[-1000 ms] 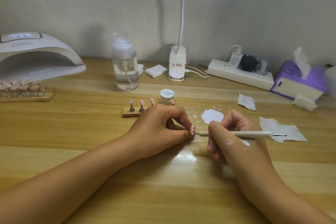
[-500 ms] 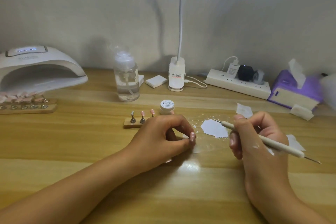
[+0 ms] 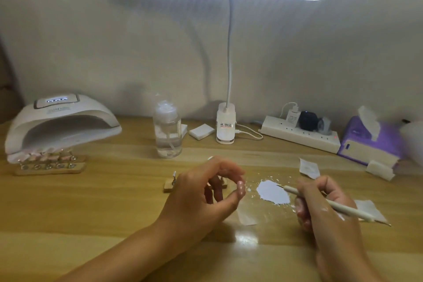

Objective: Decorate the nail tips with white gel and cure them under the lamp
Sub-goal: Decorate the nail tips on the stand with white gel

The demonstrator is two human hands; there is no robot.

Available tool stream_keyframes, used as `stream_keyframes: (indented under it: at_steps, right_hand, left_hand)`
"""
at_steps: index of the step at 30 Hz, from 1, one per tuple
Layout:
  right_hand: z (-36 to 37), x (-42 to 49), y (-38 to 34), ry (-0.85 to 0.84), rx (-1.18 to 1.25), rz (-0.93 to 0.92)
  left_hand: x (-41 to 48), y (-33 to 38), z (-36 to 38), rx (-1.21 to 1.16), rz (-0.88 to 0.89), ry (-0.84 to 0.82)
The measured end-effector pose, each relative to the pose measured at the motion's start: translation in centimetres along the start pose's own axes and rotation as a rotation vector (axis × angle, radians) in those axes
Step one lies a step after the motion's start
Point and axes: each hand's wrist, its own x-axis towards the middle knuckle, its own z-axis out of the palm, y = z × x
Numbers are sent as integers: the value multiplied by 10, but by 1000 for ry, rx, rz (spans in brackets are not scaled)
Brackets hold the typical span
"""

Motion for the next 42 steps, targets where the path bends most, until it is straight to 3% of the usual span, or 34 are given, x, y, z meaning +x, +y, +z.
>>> stream_keyframes:
  at_steps: [3, 7, 11, 22, 34, 42]
  right_hand:
    - [-1, 1, 0, -10, -17, 6]
    - [0, 2, 1, -16, -50, 11]
    - [2, 2, 0, -35, -102, 12]
    - [4, 2, 0, -63, -151, 10]
    - [7, 1, 0, -74, -163, 0]
    - [5, 3, 2, -70, -155, -2]
  left_hand:
    - [11, 0, -15, 45, -33, 31]
    - [31, -12, -45, 61, -308, 107]
    - [34, -20, -53, 110, -473, -23]
    - [25, -33, -27, 575, -377, -92]
    - [23, -35, -26, 687, -315, -128]
    - [27, -42, -42, 787, -316, -297]
